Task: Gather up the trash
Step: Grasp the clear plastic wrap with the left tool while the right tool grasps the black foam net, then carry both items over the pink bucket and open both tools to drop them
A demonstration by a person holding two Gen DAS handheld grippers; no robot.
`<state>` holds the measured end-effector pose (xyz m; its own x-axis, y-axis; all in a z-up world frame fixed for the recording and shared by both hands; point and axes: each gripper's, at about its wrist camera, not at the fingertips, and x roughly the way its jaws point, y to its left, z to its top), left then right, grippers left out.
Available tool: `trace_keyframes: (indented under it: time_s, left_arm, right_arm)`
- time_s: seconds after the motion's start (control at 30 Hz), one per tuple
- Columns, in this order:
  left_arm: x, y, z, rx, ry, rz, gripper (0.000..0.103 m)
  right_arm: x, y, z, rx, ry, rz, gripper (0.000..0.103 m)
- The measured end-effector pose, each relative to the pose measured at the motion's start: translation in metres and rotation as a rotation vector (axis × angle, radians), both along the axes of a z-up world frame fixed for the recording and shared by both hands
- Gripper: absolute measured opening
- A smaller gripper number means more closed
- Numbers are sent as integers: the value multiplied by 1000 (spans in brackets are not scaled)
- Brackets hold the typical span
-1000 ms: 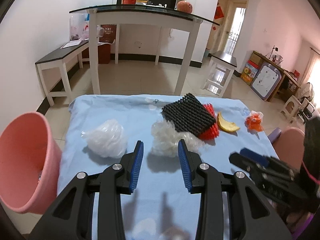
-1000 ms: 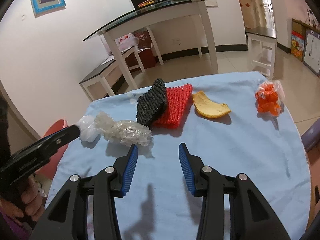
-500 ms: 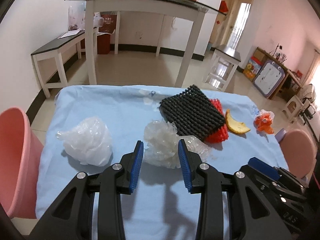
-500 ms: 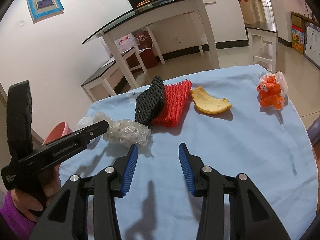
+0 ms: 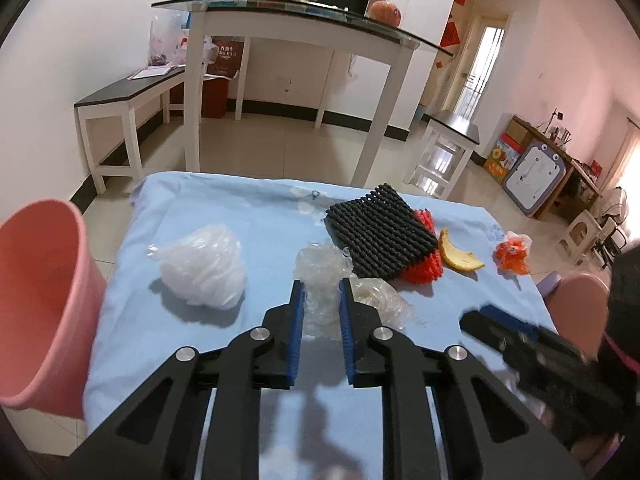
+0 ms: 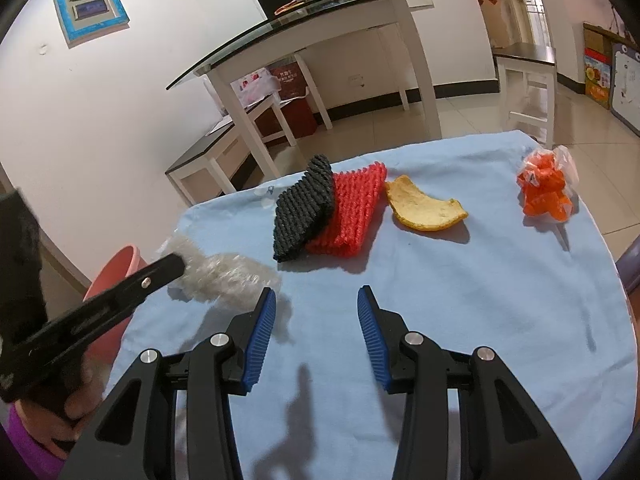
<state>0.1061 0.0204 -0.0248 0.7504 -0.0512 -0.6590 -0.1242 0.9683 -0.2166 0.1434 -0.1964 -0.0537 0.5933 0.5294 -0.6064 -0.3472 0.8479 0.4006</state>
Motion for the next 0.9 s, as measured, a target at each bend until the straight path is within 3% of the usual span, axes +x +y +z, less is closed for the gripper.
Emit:
trace_keyframes:
  time_s: [0.2, 0.43, 0.53, 0.6, 0.67, 0.9]
  left_arm:
    - [-27, 13, 4, -29, -3, 22, 17]
    - [-47, 22, 7, -34, -10, 39, 17]
    - [-51, 24, 8, -33, -11, 45, 17]
    - [-54, 26, 7, -38, -12, 50, 17]
    - [-57, 28, 8, -41, -16, 53, 17]
    - [-59, 27, 13, -41, -30, 53, 17]
  right_arm:
    - [26, 16, 24, -15, -52, 9, 42]
    - [69, 41, 8, -61, 10, -20, 39]
    - [80, 47, 0, -82, 29, -33, 32]
    - [83, 49, -5, -100, 44, -44, 18]
    - [84, 49, -8, -99, 55, -46, 11]
    - [60, 36, 4, -59, 13, -54, 7]
